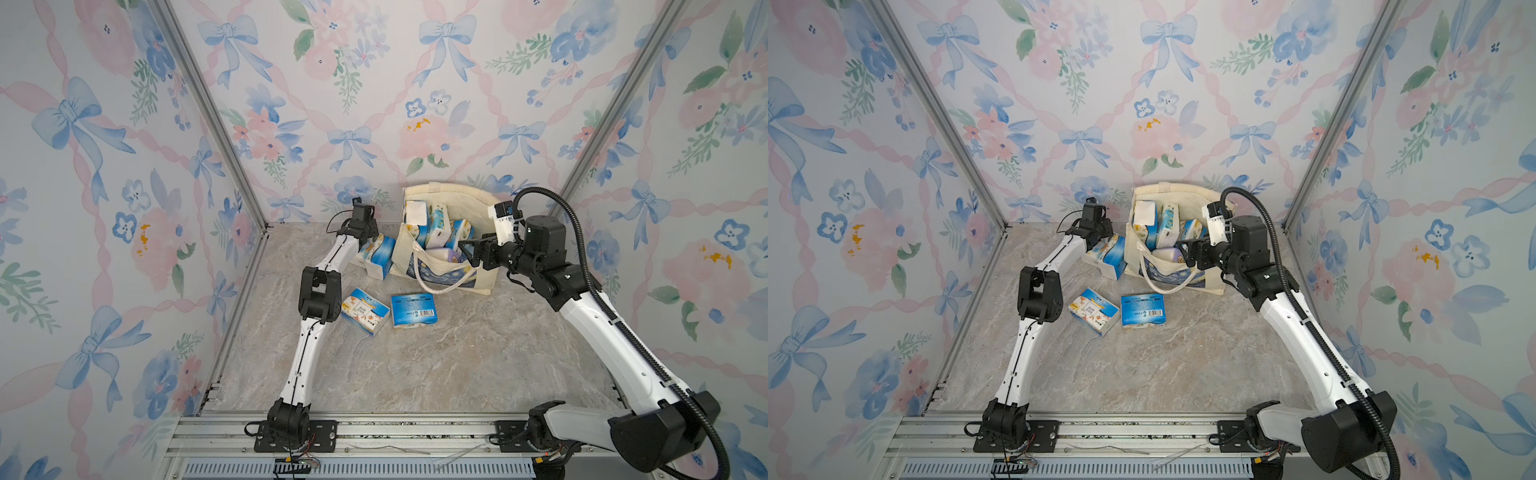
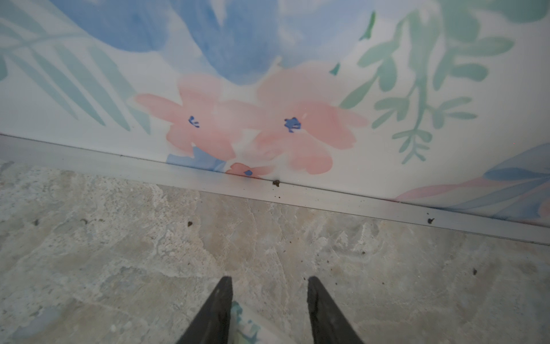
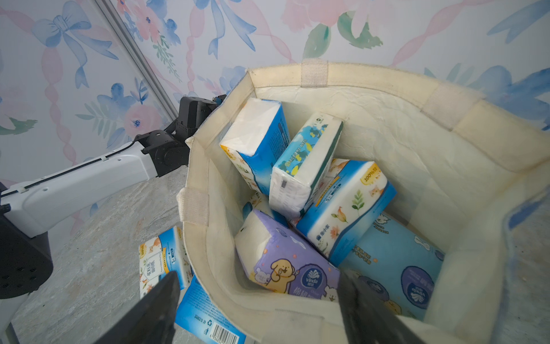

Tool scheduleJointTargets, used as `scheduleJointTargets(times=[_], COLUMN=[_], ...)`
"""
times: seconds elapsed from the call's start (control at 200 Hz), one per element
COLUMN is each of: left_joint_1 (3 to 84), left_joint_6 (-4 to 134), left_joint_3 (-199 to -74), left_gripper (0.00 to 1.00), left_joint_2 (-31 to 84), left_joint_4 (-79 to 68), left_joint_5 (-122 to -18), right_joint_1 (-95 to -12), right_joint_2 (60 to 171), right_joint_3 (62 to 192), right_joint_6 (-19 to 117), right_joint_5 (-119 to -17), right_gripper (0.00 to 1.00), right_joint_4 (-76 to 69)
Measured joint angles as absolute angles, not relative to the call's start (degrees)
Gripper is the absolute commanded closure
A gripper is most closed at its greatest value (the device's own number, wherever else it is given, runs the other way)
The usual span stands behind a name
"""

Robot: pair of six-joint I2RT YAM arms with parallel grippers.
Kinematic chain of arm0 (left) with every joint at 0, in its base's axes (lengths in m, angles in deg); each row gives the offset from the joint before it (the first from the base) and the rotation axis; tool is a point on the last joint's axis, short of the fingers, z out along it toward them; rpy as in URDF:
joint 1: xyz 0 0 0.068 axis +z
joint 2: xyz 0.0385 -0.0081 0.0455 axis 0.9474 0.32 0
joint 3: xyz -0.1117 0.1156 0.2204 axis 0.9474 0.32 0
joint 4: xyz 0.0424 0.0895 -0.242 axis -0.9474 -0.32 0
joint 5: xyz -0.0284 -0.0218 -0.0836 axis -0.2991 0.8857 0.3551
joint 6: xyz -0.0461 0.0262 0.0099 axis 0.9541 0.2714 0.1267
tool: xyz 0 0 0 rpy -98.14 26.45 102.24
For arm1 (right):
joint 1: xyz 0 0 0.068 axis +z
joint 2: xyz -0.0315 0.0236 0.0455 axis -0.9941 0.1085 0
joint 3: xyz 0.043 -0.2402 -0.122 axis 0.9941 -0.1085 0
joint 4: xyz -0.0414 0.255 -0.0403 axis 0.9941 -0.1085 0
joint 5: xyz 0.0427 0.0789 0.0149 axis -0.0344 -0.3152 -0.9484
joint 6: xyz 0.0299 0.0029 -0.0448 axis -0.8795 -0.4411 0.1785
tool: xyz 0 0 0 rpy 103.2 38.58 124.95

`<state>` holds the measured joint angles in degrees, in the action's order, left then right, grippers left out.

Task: Put tissues into the canvas bag
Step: Move the pack of facial tissues to the center of the board.

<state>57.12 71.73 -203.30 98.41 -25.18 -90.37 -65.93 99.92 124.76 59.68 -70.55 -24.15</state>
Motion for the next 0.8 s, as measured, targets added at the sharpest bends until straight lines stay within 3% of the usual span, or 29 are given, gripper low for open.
scheduleJointTargets(times=[0.19,0.605,0.8], left_joint_1=[57.14,57.16,57.03], left_joint_6=[70.66,69.06,68.74], left_joint_3=[-200.15,-172.44,-162.95], left_gripper=[0.64,0.74,0.83], left_joint_2=[97.05,79.06,73.1], left_joint_4=[-25.99,-25.77,-25.42], left_joint_5=[-89.85,-90.35,-89.65], right_joint_1=[-66.45,-66.5,-66.47], right_joint_2=[97.47,91.81,90.41], right_joint_3=[122.92,119.9,119.33], right_joint_6=[59.42,56.6,55.14], right_joint_5=[-70.57,-71.21,-71.84], right_gripper=[0.16,0.16,0.16], right_joint_4=[-23.65,-21.4,-21.27])
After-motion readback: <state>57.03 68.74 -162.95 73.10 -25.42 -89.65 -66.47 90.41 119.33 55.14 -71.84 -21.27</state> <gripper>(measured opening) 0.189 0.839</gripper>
